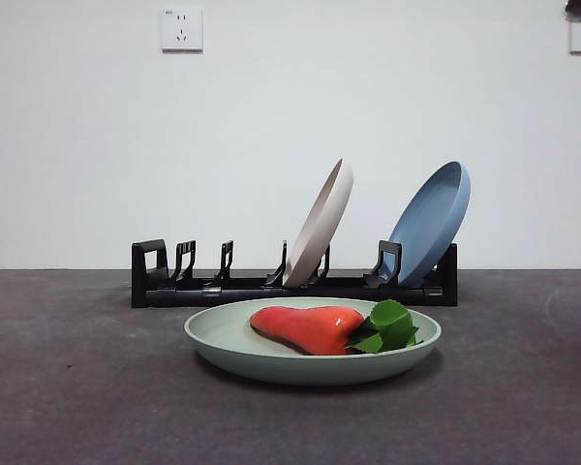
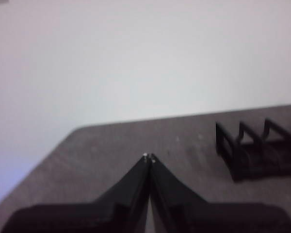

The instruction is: Take the green plate from the plate rack,put the plate on the table,take the carrot from the table,put the carrot in the plate

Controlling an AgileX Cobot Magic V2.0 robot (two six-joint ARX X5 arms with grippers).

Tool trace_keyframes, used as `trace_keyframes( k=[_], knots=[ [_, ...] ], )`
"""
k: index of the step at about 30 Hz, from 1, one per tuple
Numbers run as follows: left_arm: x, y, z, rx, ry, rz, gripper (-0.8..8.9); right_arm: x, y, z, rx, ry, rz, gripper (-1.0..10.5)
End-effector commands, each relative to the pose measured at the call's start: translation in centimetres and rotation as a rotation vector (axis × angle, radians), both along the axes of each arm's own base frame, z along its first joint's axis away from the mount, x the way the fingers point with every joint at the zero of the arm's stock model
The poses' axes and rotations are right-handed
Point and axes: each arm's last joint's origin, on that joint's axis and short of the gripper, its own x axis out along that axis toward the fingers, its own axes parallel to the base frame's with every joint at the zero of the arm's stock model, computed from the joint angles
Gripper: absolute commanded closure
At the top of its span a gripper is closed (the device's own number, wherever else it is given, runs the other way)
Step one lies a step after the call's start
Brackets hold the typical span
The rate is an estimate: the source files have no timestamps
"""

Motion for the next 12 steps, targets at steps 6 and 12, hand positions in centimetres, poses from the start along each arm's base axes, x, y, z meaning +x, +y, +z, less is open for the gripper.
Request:
trace_keyframes(
  k=[6, 12],
  knots=[
    [-0.1, 0.0, -2.4, -0.046, 0.121, 0.000, 8.17, 0.0, 0.0, -0.2, -0.005, -0.001, 0.005, 9.5],
    [-0.4, 0.0, -3.5, -0.089, 0.218, 0.001, 8.17, 0.0, 0.0, -0.2, -0.005, -0.001, 0.005, 9.5]
  ],
)
